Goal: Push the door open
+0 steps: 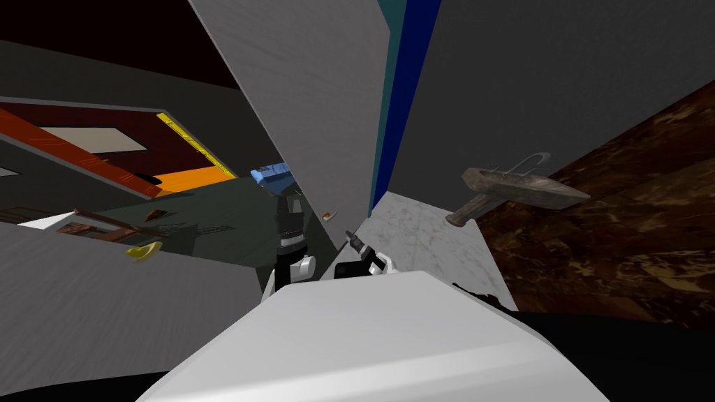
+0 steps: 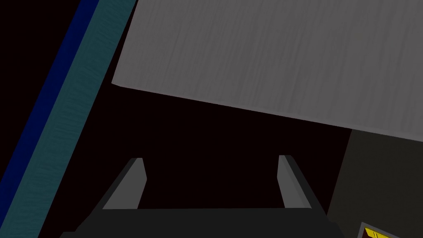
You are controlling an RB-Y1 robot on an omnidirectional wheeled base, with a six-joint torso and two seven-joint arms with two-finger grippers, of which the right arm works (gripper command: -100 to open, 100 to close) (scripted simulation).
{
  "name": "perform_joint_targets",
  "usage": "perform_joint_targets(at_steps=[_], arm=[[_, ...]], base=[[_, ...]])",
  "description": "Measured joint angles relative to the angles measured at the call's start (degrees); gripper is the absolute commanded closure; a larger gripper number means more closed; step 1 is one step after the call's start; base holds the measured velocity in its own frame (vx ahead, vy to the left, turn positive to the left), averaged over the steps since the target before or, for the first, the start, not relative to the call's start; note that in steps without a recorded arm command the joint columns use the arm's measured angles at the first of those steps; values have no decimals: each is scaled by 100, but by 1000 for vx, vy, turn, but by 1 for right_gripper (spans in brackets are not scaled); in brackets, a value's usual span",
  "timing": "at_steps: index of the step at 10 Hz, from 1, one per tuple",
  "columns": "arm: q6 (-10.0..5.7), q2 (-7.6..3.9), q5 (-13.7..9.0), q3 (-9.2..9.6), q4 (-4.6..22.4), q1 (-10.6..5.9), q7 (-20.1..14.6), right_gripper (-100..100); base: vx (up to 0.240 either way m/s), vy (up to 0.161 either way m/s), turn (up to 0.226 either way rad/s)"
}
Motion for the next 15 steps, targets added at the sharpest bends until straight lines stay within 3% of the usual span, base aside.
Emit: perform_joint_targets(at_steps=[5,15], arm=[[-108,31,9,267,555,-232,-12,-100],[-180,179,5,141,760,-206,91,-100]], base=[[135,-31,10],[131,135,31]])
